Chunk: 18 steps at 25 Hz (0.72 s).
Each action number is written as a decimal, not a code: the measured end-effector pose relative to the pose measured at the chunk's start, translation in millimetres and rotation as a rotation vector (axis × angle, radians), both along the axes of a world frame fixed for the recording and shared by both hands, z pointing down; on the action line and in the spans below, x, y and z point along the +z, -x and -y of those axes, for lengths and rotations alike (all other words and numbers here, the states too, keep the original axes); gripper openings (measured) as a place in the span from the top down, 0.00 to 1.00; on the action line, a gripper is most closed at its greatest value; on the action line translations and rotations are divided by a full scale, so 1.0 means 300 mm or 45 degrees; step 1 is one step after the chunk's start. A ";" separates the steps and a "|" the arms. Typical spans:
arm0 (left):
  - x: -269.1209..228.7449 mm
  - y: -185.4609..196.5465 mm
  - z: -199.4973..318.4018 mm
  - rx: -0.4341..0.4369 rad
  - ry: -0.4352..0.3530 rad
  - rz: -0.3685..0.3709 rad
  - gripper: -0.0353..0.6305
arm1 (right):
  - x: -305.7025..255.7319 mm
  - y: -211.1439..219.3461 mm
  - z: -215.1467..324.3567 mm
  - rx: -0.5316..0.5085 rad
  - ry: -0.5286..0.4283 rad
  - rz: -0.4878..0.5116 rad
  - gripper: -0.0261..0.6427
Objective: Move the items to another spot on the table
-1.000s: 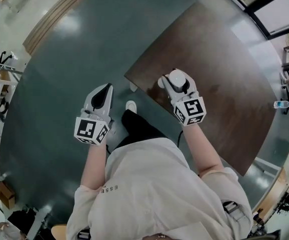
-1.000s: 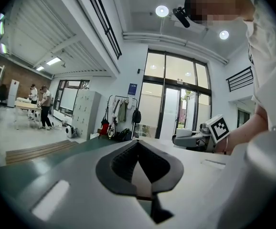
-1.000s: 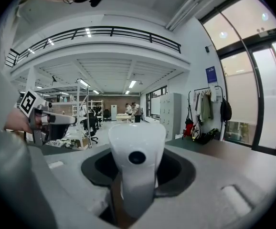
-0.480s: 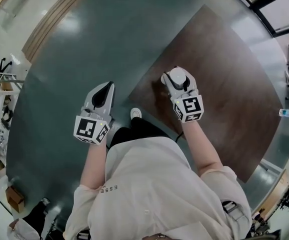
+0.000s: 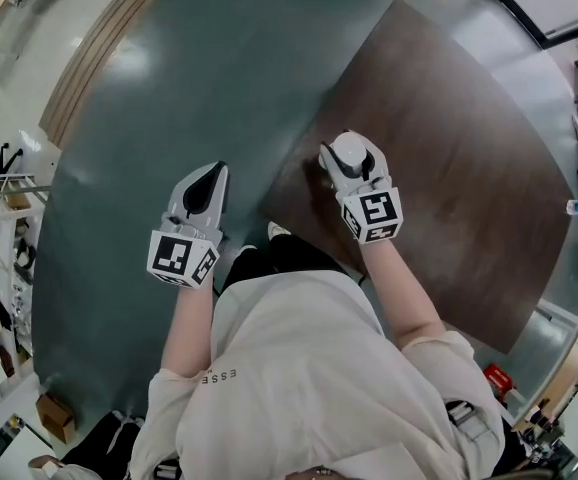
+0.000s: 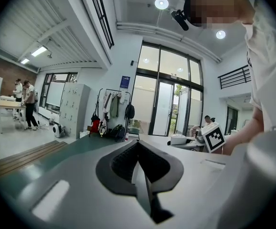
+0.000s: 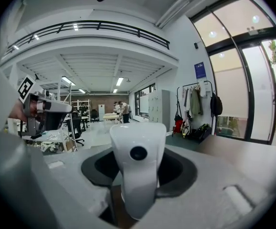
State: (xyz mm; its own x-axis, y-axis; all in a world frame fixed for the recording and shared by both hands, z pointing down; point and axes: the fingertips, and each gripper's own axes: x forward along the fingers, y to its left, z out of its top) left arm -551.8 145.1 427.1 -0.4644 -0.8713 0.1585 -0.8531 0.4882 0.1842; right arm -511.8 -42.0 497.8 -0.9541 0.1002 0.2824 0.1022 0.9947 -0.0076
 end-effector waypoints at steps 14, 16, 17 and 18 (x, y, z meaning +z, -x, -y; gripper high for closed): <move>-0.044 -0.089 -0.019 0.161 -0.069 0.004 0.93 | -0.194 -0.222 0.042 0.348 -0.065 0.167 0.50; -0.059 -0.129 -0.041 0.187 -0.087 0.015 0.93 | -0.226 -0.324 0.031 0.435 -0.071 0.188 0.57; -0.062 -0.152 -0.056 0.202 -0.096 0.021 0.93 | -0.234 -0.373 0.013 0.462 -0.073 0.186 0.71; -0.065 -0.177 -0.075 0.218 -0.105 0.024 0.93 | -0.240 -0.419 -0.013 0.478 -0.079 0.180 0.83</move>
